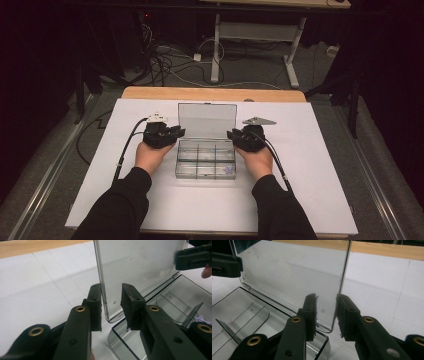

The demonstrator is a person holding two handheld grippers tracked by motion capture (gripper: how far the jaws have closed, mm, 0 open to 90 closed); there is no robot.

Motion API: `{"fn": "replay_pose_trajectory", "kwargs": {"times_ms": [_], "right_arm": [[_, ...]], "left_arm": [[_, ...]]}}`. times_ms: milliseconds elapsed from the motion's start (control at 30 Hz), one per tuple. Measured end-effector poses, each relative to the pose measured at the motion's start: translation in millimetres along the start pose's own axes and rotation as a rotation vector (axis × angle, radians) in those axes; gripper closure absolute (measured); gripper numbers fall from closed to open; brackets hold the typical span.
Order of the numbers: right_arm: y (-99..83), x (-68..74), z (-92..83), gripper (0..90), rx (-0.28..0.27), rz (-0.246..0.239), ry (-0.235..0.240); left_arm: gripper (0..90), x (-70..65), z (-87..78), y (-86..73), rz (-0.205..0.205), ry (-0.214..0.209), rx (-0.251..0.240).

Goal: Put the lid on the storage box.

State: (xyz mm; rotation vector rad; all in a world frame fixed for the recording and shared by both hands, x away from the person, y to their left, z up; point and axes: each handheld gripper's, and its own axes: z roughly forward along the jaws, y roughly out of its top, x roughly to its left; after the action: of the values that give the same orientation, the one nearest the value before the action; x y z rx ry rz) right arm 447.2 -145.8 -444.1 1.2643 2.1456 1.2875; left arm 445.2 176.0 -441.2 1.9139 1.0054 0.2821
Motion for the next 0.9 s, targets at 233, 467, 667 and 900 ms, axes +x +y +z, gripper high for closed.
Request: {"fn": "replay_pose_trajectory", "kwargs": {"times_ms": [233, 467, 667, 900], "right_arm": [[0.3, 2.1, -4.5, 71.6, 0.0, -0.029, -0.005], [-6.0, 0.7, -16.4, 75.4, 0.007, -0.048, -0.045], [-10.6, 2.2, -29.6, 90.0, -0.002, -0.071, -0.014], [-3.4, 10.3, -34.7, 90.0, -0.052, -0.082, 0.02]], "left_arm": [[71.8, -3.0, -4.0, -2.5, 0.016, 0.006, -0.016], [72.9, -6.0, -6.4, -3.6, 0.03, 0.017, -0.018], [73.1, -9.3, -10.9, -4.9, 0.047, 0.031, -0.034], [73.8, -11.9, -14.7, -8.6, 0.057, 0.037, -0.037]]}}
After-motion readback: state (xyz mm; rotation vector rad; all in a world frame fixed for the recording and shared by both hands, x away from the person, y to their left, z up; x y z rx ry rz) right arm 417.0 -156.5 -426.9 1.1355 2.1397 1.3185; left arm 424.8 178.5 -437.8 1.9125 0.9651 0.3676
